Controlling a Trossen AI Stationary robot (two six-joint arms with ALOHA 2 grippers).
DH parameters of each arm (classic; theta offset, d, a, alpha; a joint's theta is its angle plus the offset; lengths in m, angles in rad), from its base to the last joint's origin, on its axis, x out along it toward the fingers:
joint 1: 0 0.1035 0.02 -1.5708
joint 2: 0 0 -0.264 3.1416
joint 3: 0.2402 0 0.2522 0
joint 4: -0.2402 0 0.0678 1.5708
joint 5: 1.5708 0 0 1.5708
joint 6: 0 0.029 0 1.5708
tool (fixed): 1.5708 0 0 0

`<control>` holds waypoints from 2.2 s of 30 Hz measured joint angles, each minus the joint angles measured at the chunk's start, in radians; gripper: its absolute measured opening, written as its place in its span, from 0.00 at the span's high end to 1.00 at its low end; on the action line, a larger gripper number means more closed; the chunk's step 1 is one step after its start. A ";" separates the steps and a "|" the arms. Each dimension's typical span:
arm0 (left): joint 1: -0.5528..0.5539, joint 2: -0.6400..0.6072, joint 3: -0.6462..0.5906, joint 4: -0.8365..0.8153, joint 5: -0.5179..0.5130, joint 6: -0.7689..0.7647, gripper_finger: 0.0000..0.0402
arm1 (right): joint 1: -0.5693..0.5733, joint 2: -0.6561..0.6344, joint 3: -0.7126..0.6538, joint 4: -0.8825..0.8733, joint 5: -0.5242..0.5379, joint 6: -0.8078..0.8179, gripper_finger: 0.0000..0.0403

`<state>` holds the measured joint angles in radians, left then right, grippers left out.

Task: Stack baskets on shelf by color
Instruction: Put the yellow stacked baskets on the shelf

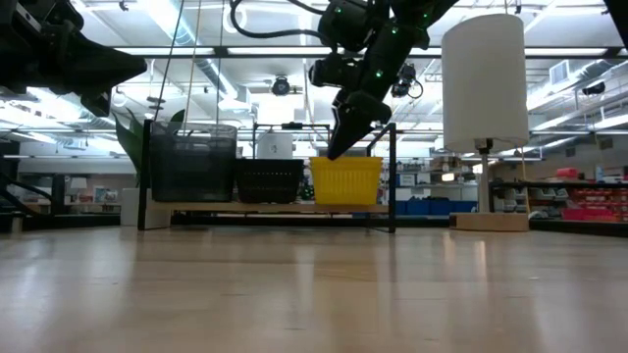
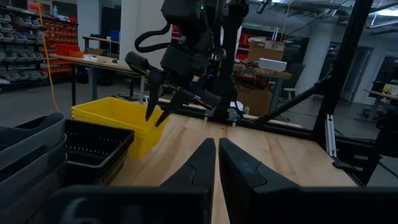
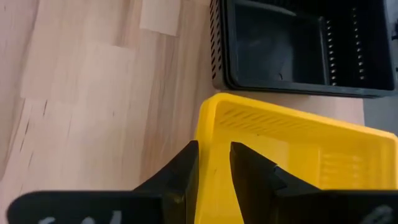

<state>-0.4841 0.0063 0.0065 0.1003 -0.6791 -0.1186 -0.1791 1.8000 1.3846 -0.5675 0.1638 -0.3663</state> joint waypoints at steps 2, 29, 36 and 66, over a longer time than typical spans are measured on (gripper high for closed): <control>0.000 0.000 0.000 0.000 0.000 0.000 0.94 | 0.000 0.000 0.000 0.006 0.000 -0.001 0.76; 0.000 0.000 0.000 0.000 0.000 0.000 0.91 | 0.006 0.000 0.000 -0.033 -0.011 0.000 0.77; 0.000 0.000 0.000 0.000 0.000 0.000 0.93 | 0.004 0.000 0.000 -0.060 -0.009 -0.031 0.85; 0.000 0.000 0.000 0.000 0.000 0.000 0.91 | -0.040 0.000 0.000 -0.028 0.030 -0.016 0.85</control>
<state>-0.4839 0.0063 0.0067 0.1005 -0.6788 -0.1188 -0.2192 1.8000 1.3842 -0.5957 0.1934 -0.3822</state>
